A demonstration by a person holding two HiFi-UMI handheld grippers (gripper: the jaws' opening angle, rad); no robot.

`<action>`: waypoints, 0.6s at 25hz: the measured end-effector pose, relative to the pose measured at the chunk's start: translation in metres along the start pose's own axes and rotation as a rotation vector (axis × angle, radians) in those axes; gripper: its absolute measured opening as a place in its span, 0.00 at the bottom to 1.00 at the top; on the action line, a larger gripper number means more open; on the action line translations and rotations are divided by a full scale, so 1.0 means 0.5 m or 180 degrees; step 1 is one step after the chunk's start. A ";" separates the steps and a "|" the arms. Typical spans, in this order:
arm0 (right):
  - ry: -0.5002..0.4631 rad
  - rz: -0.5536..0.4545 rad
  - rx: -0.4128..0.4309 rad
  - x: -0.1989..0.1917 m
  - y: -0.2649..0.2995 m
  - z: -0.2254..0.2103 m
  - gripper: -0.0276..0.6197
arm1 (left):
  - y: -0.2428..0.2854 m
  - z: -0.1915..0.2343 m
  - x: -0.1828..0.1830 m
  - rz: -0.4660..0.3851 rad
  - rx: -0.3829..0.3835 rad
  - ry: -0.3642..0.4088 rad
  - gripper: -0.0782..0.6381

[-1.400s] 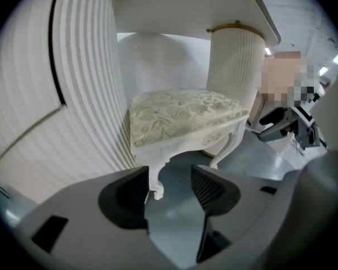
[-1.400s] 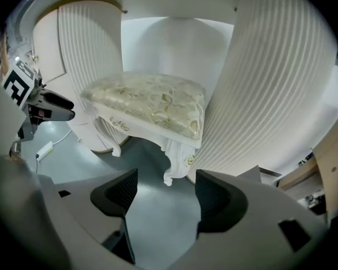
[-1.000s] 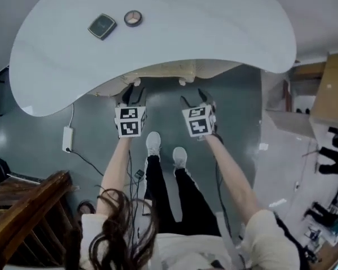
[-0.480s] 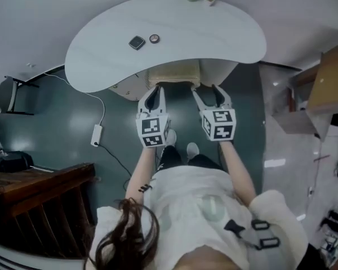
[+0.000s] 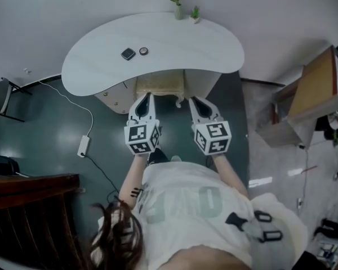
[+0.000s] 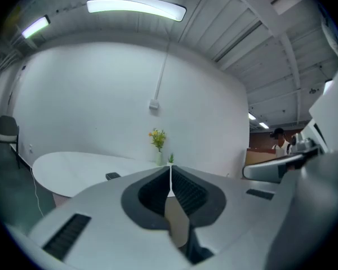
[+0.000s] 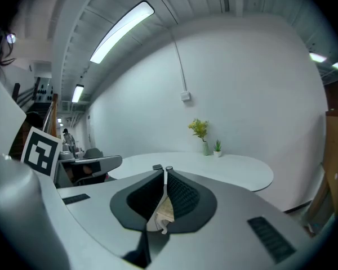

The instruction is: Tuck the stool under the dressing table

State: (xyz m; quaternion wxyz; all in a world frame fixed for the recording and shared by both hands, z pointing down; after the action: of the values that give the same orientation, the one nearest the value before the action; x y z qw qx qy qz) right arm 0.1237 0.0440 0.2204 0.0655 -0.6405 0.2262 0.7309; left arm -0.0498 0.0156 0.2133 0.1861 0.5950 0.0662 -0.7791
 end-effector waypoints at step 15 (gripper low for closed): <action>-0.0296 -0.0170 -0.0096 -0.024 -0.065 -0.018 0.05 | -0.047 -0.103 0.080 -0.0193 0.0316 0.0529 0.12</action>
State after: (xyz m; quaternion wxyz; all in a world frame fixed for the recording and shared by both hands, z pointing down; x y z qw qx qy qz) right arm 0.1462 0.0717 0.2231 0.0857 -0.6126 0.1946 0.7613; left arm -0.0208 0.0456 0.1577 0.1265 0.6638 0.0607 -0.7347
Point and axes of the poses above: the fingertips, and each gripper's own axes: y forward along the fingers, z to its left, x out of its top, the point moved 3 cm from there along -y, backward along the fingers, and after that the axes turned 11 degrees about -y, right-handed, at the moved point
